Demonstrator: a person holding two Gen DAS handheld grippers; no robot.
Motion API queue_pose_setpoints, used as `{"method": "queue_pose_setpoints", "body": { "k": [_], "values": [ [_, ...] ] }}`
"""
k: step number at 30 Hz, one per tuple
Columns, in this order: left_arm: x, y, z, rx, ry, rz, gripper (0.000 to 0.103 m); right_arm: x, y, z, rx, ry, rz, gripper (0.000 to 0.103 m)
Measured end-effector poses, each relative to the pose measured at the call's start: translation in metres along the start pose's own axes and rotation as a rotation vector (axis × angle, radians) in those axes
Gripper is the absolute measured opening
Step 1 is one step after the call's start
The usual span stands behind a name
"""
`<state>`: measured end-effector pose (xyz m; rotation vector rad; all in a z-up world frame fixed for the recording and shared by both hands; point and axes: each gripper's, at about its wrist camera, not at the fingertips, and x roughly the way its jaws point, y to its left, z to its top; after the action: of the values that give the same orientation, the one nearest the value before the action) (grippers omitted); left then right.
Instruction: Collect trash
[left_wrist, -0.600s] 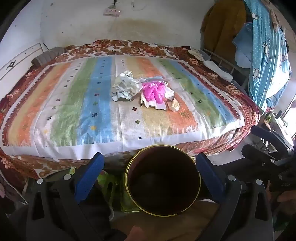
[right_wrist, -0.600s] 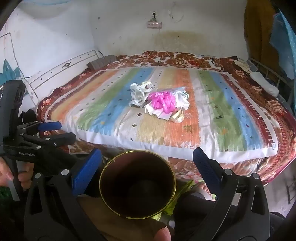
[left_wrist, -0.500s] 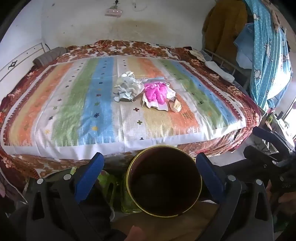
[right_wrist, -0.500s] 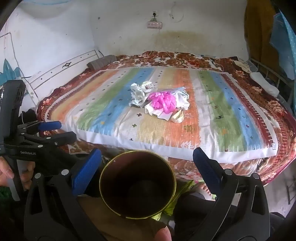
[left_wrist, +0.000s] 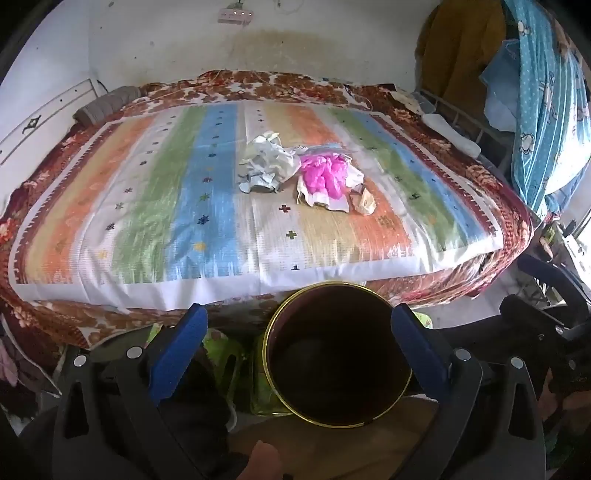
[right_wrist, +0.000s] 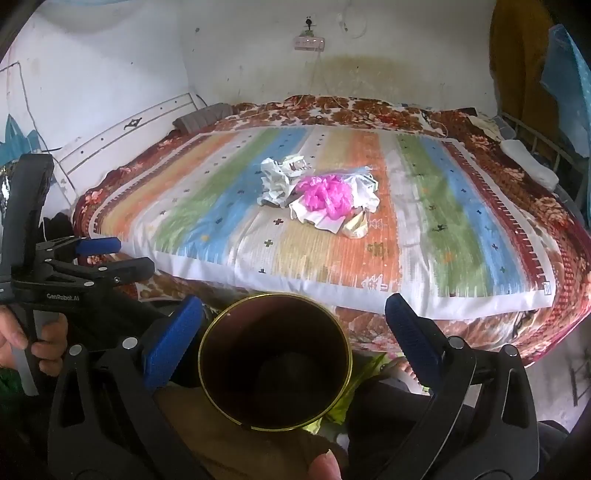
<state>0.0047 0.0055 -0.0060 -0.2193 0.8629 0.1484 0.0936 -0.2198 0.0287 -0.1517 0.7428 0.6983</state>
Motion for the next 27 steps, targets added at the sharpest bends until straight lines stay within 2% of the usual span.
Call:
{"method": "queue_pose_setpoints", "body": {
  "k": [10,16,24,27],
  "values": [
    [-0.002,0.001,0.002,-0.025,0.009,-0.042,0.097,0.001,-0.001,-0.002,0.003,0.009,0.009,0.094],
    [-0.002,-0.002,0.002,-0.012,0.006,-0.024,0.097,0.001,-0.001,-0.002,0.003,0.018,0.016,0.094],
    [-0.002,0.008,0.003,-0.067,-0.004,-0.069,0.097,0.003,0.001,-0.002,0.0,0.021,0.015,0.094],
    [-0.002,0.009,0.003,-0.072,0.001,-0.064,0.097,0.003,0.0,-0.002,0.003,0.022,0.014,0.094]
  ]
}}
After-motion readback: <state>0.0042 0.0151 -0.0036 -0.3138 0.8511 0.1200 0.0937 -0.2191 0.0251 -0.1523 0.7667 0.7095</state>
